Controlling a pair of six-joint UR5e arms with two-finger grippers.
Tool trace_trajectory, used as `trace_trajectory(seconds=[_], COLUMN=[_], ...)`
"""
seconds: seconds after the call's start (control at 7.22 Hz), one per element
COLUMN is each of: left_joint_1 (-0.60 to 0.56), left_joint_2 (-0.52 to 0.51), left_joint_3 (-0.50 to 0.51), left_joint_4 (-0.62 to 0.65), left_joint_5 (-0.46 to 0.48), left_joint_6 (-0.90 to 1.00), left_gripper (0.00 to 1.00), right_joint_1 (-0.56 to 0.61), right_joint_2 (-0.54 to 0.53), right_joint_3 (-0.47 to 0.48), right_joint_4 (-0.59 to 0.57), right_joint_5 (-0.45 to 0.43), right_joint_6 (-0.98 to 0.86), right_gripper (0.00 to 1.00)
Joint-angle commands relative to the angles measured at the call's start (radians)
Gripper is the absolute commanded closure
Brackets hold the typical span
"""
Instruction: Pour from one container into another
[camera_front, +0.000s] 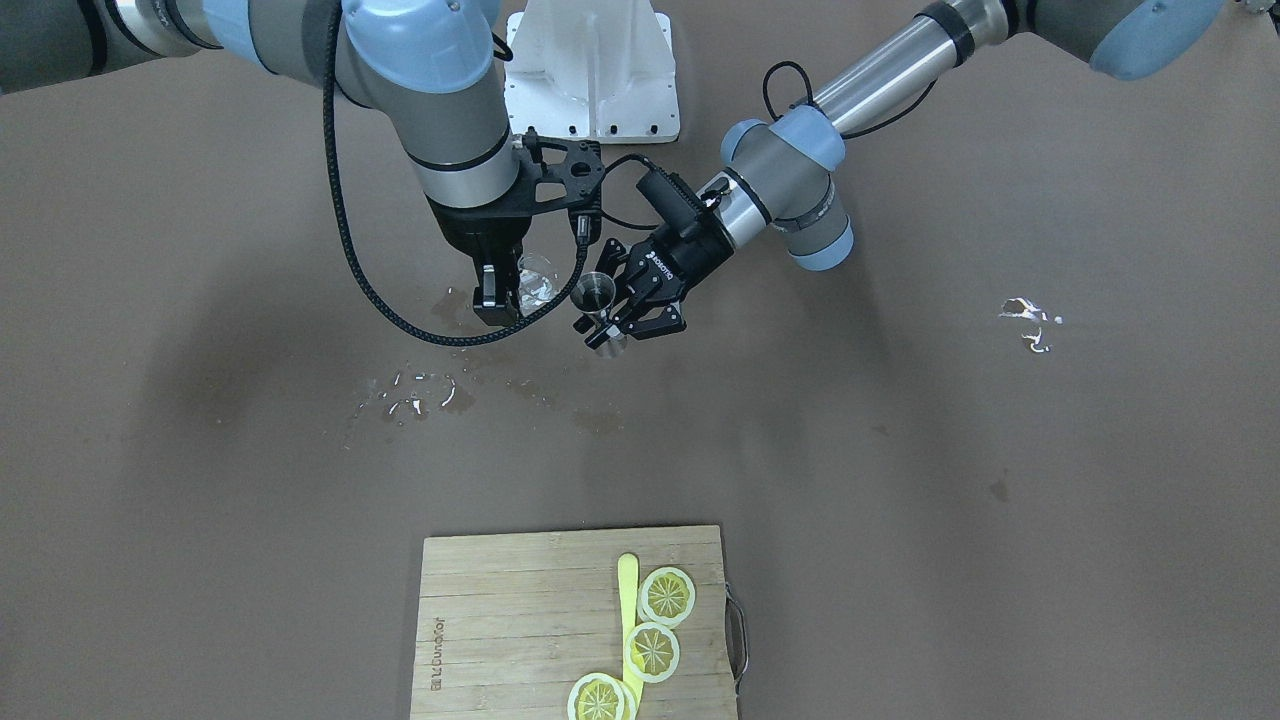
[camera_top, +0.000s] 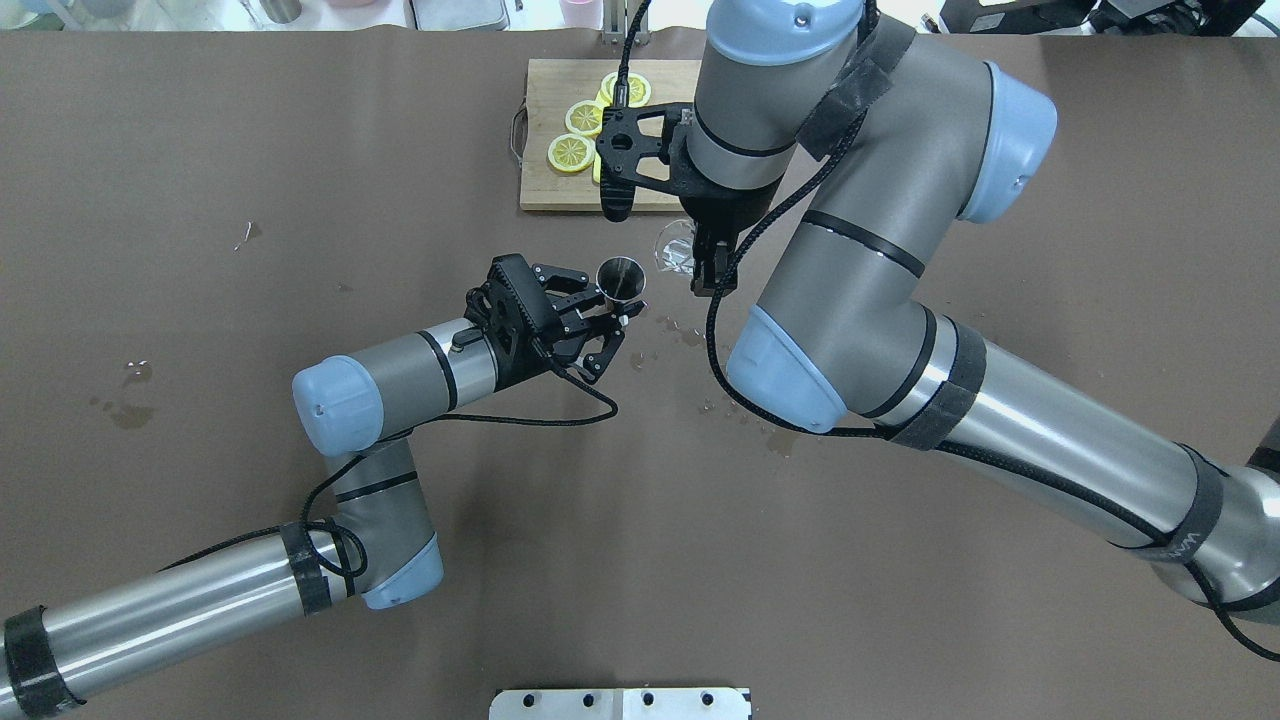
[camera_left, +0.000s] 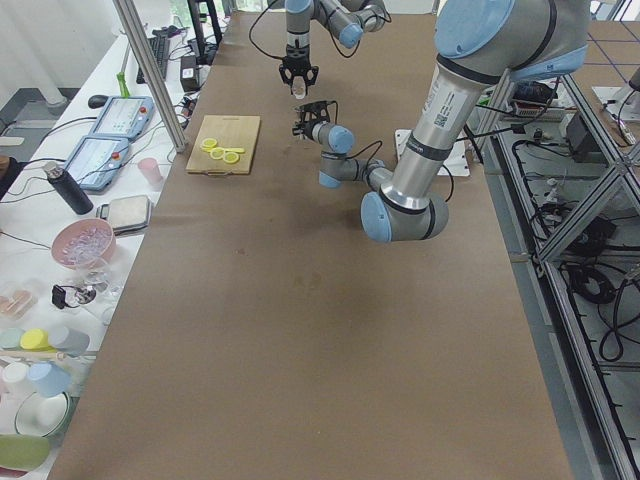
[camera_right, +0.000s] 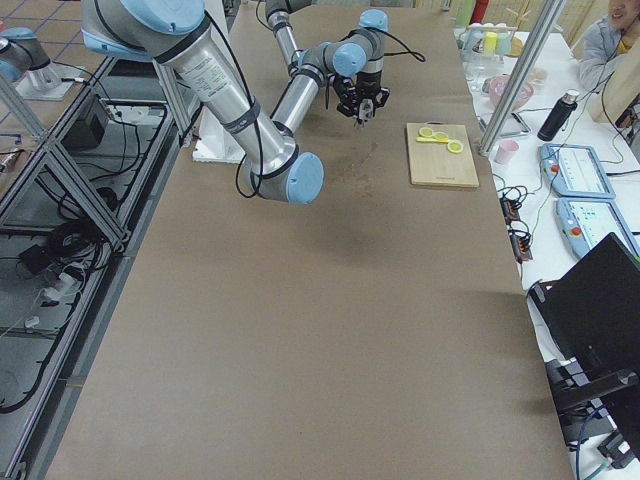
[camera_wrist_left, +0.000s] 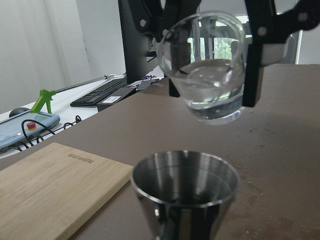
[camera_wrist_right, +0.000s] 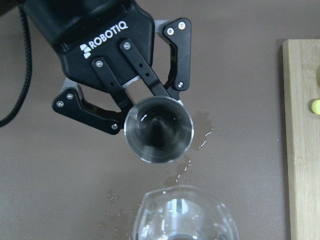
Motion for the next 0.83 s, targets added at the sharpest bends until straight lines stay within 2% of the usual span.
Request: trace_trajectory(seconds=[0.0, 0.69], left_joint_1=[-0.001, -0.002], left_joint_2=[0.0, 0.0], left_joint_3=[0.0, 0.002], left_joint_4=[0.0, 0.0], left_joint_5=[0.0, 0.002], left_joint_6=[0.0, 0.0], left_gripper=[1.0, 1.0], right_joint_1=[-0.013, -0.013], right_joint_2=[0.012, 0.072], right_joint_3=[-0.002, -0.058], right_joint_4=[-0.03, -0.07], right_joint_5=[-0.017, -0.017], right_joint_6=[0.0, 0.002], right_gripper=[1.0, 1.0])
